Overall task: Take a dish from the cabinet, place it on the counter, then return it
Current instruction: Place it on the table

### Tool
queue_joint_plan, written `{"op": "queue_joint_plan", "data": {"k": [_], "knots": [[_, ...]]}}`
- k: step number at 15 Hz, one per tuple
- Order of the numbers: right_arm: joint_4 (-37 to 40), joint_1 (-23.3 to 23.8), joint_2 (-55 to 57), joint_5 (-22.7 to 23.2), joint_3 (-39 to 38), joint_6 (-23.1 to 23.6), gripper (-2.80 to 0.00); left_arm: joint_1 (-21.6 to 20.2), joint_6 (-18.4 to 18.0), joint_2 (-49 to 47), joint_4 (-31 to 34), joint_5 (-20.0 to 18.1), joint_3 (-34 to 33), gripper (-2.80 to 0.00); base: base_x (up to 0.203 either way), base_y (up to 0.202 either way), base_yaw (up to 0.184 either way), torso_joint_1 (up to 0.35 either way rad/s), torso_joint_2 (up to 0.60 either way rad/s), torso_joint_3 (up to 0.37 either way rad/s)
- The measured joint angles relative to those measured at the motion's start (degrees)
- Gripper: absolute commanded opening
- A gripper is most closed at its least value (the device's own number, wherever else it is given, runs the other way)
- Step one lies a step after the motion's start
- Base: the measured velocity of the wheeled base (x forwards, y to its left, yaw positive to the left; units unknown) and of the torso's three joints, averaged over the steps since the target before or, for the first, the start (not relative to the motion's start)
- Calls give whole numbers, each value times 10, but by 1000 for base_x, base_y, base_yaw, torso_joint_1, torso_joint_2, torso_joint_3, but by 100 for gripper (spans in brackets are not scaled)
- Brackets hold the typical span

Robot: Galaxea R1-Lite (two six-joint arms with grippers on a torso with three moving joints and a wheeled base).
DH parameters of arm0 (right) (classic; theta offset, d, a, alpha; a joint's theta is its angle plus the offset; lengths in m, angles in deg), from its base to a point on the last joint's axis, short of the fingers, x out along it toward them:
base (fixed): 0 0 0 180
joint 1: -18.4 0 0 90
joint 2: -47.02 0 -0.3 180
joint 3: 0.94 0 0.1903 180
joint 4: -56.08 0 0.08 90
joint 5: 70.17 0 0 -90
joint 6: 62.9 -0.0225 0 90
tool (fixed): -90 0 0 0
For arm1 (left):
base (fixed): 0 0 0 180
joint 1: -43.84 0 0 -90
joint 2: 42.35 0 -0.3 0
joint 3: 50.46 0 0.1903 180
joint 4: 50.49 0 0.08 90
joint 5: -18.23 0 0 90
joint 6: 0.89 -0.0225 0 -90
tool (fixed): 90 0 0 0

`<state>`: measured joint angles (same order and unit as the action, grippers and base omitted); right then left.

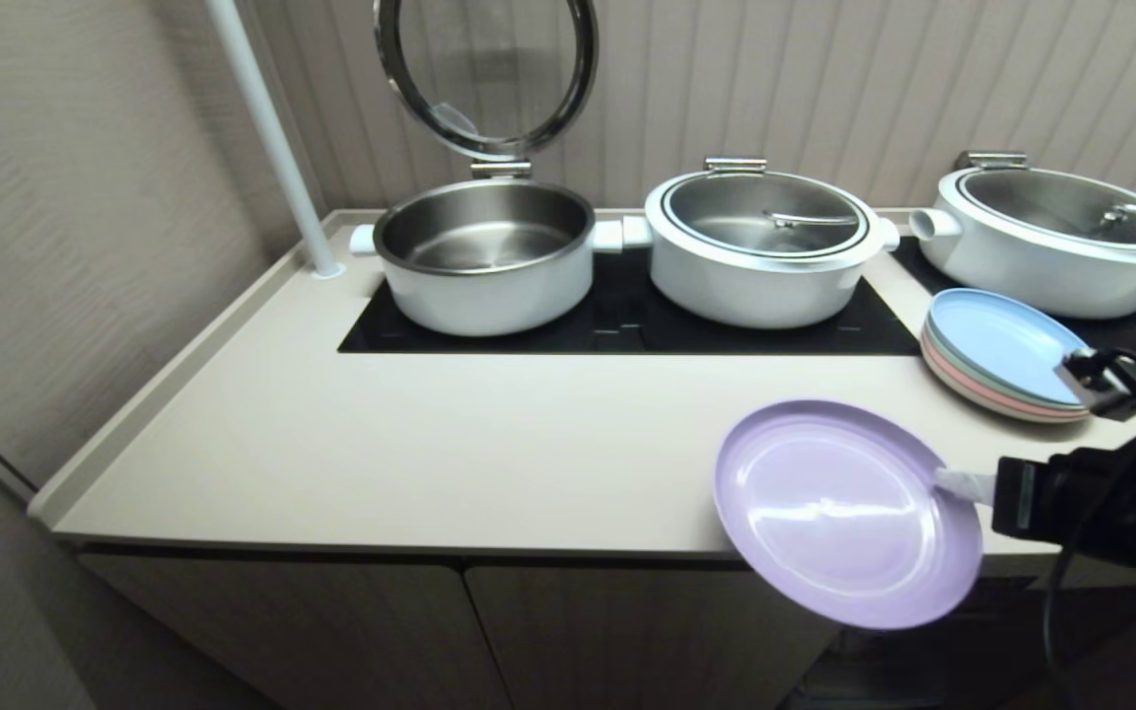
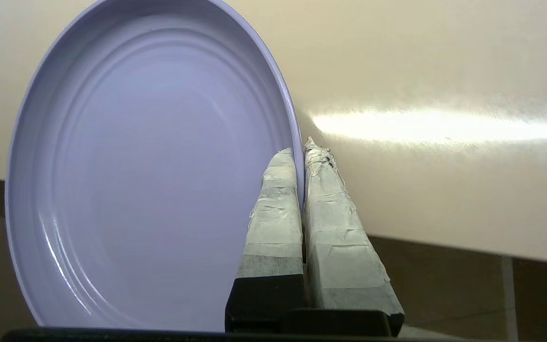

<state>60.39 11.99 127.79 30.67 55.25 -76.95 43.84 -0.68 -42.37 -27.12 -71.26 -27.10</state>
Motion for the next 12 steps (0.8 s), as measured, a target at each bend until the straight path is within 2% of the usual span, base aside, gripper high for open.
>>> {"op": "queue_joint_plan", "data": {"k": [5, 12], "knots": [[27, -71, 99, -63, 118, -64, -280, 0, 0, 0, 0, 0, 0, -280, 0, 0, 0, 0, 0, 0], [134, -109, 224, -126, 297, -103, -280, 0, 0, 0, 0, 0, 0, -280, 0, 0, 0, 0, 0, 0]]}}
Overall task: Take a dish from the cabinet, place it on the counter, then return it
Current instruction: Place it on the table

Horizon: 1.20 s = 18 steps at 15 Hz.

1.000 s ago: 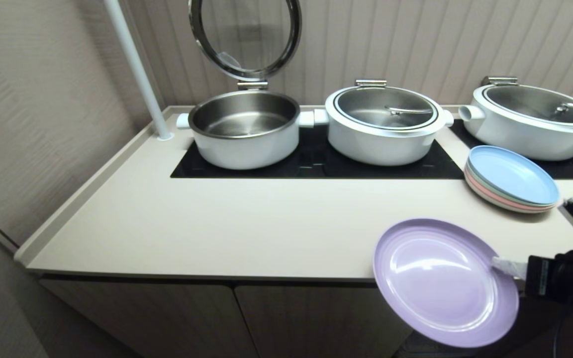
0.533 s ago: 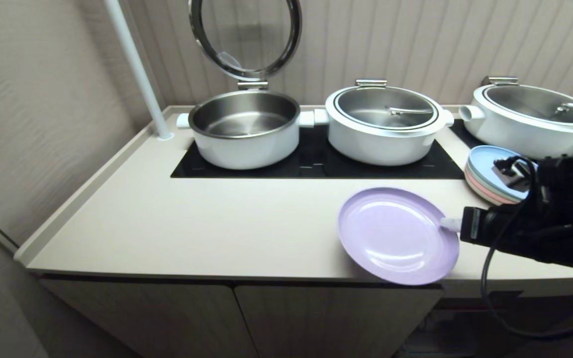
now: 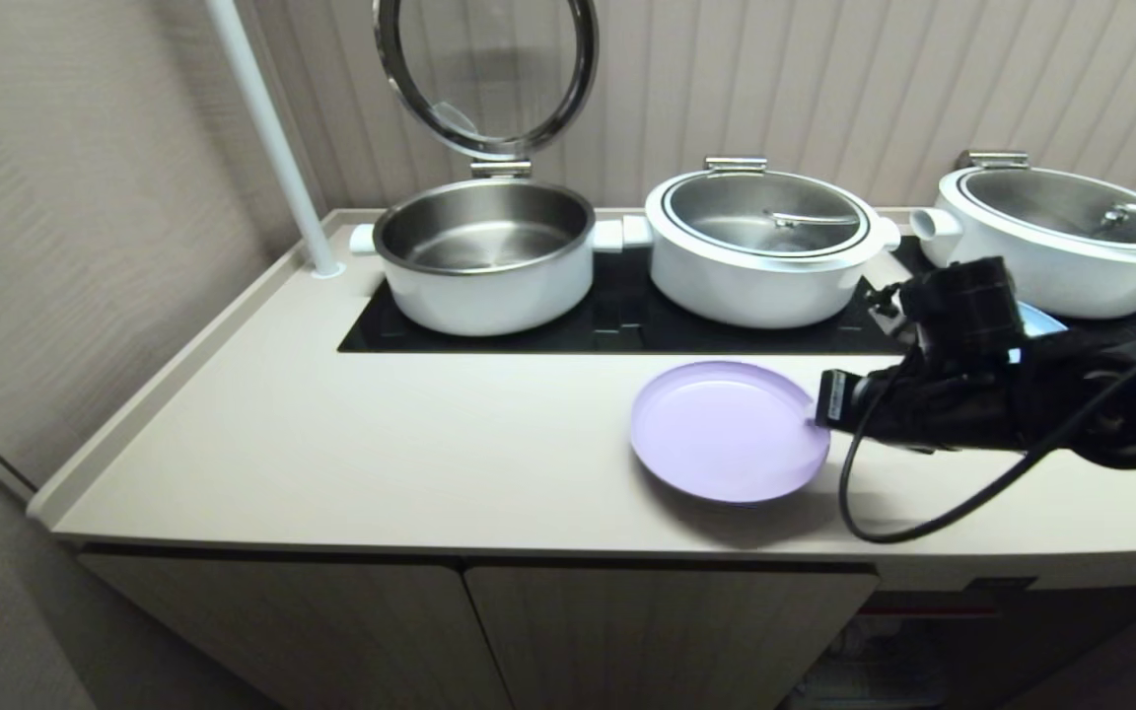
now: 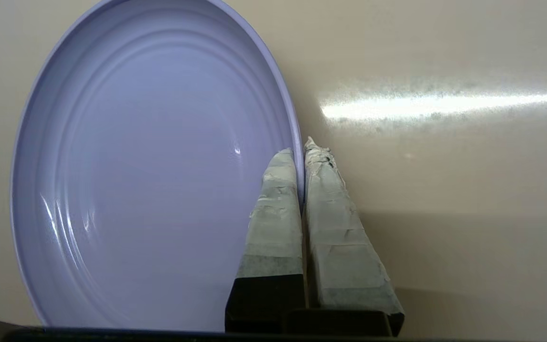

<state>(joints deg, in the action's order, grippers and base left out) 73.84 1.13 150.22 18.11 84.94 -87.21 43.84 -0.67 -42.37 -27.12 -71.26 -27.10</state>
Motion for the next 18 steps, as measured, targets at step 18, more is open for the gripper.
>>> {"op": "queue_joint_plan", "data": {"k": [18], "knots": [[34, -27, 81, -10, 86, -24, -280, 0, 0, 0, 0, 0, 0, -280, 0, 0, 0, 0, 0, 0]]}}
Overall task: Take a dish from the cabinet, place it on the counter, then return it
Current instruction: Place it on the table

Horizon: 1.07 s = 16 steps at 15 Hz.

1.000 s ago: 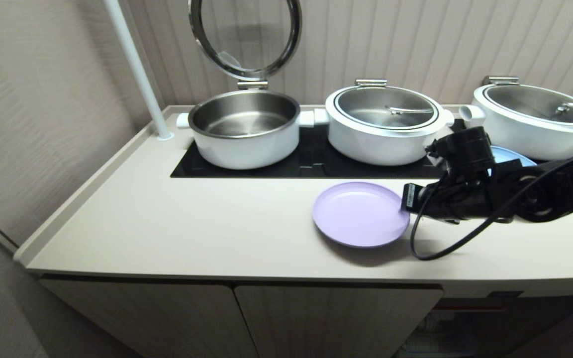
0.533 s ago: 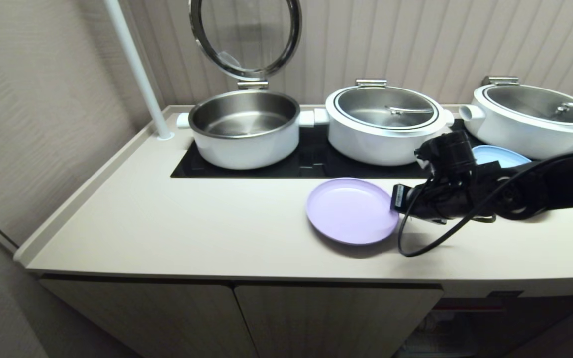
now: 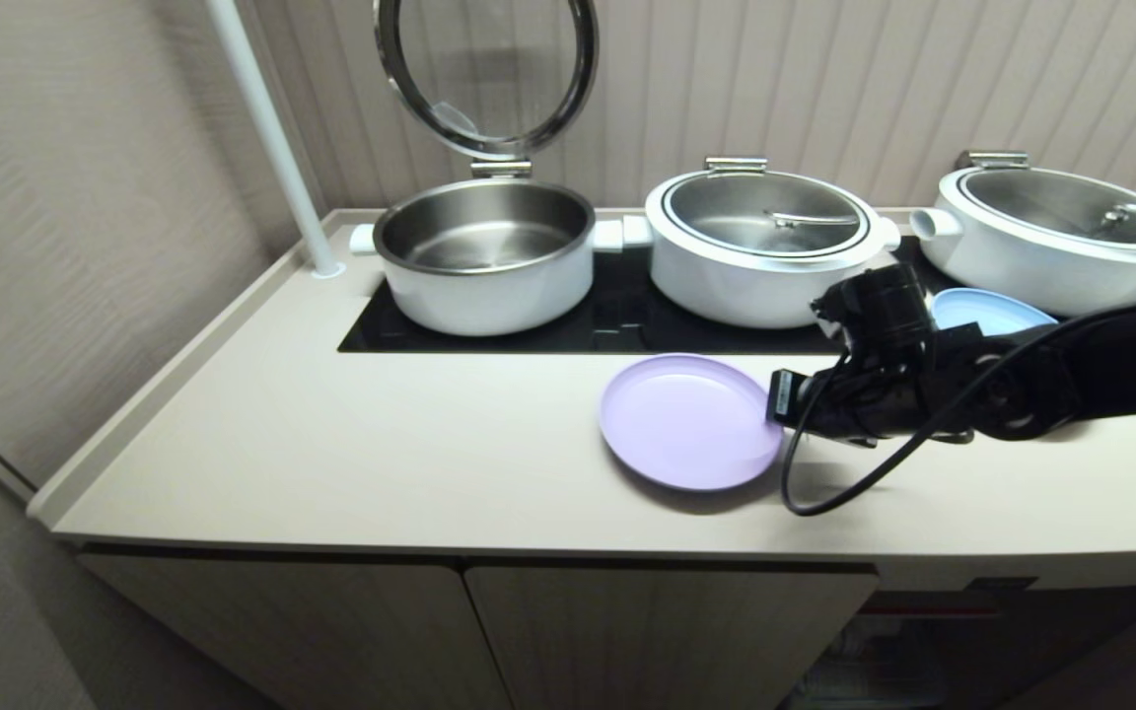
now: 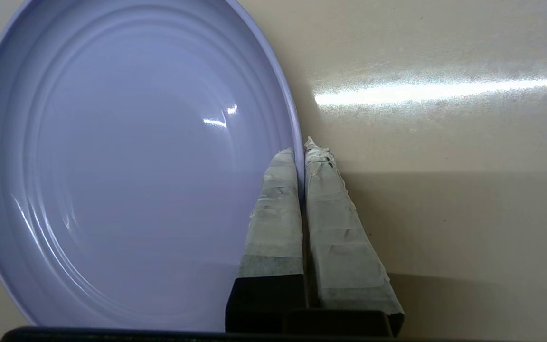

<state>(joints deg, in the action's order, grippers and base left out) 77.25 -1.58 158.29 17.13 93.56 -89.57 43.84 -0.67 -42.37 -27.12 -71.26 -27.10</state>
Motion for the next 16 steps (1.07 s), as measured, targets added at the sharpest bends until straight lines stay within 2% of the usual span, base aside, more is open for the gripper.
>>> {"op": "queue_joint_plan", "data": {"k": [6, 7, 16], "knots": [[1, -4, -1, -1, -1, 2, -280, 0, 0, 0, 0, 0, 0, -280, 0, 0, 0, 0, 0, 0], [0, -4, -1, -1, -2, 2, 0, 0, 0, 0, 0, 0, 0, -280, 0, 0, 0, 0, 0, 0], [-5, -6, -2, -21, 1, 2, 0, 0, 0, 0, 0, 0, 0, -280, 0, 0, 0, 0, 0, 0]]}}
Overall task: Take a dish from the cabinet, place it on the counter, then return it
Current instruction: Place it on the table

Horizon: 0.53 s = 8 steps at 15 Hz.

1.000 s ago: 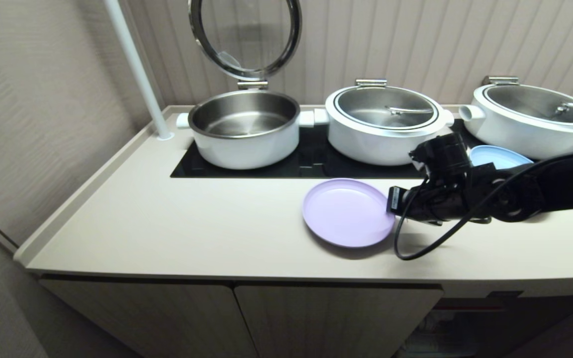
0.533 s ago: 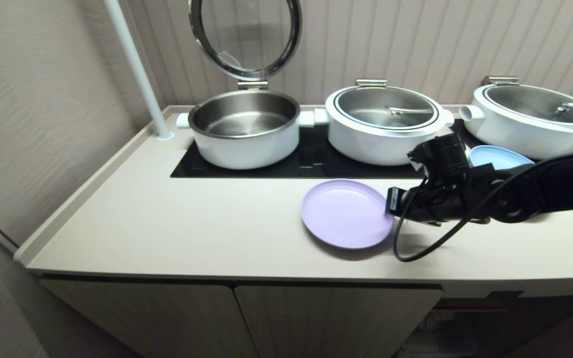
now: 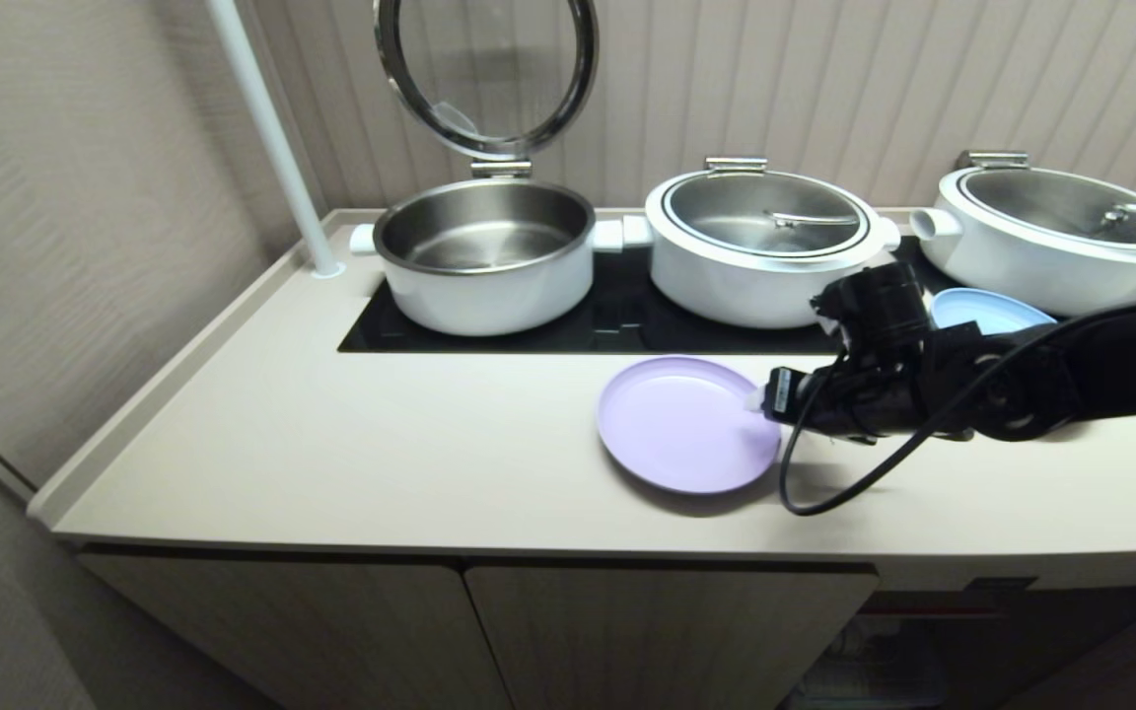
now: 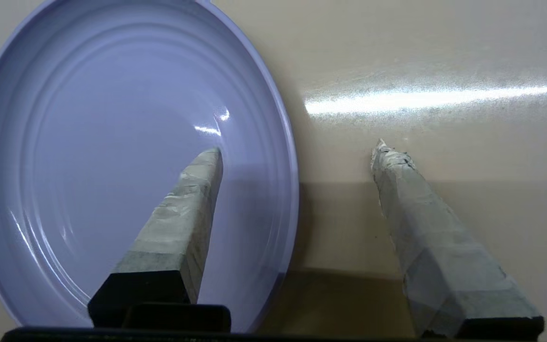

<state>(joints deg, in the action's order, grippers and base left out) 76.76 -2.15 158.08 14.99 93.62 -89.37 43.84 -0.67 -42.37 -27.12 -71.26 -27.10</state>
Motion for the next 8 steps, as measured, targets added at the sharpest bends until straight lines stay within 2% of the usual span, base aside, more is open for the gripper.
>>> {"op": "queue_joint_plan", "data": {"k": [4, 8], "knots": [[-16, 0, -2, -22, 0, 8, 0, 0, 0, 0, 0, 0, 0, -280, 0, 0, 0, 0, 0, 0], [-79, 0, -8, -62, -16, 79, 0, 0, 0, 0, 0, 0, 0, -280, 0, 0, 0, 0, 0, 0]]}}
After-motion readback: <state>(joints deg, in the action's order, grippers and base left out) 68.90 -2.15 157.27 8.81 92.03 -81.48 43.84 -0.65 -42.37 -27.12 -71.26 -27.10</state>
